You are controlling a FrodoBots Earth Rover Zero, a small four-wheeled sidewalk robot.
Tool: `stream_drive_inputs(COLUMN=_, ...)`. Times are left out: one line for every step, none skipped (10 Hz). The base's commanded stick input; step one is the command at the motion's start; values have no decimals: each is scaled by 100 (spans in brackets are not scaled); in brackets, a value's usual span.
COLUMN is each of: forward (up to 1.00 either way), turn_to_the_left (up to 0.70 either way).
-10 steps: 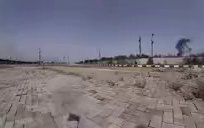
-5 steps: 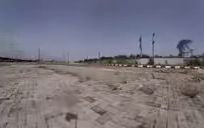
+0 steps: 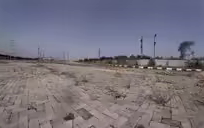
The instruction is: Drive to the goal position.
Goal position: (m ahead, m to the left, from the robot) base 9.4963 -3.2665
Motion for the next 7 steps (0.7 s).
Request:
stream_drive_inputs(forward=100, turn_to_the_left=-40)
stream_drive_inputs(forward=100, turn_to_the_left=-40)
stream_drive_inputs(forward=100, turn_to_the_left=-40)
stream_drive_inputs(forward=100, turn_to_the_left=-40)
stream_drive_inputs(forward=100, turn_to_the_left=-40)
stream_drive_inputs(forward=100, turn_to_the_left=-12)
stream_drive_inputs(forward=100, turn_to_the_left=0)
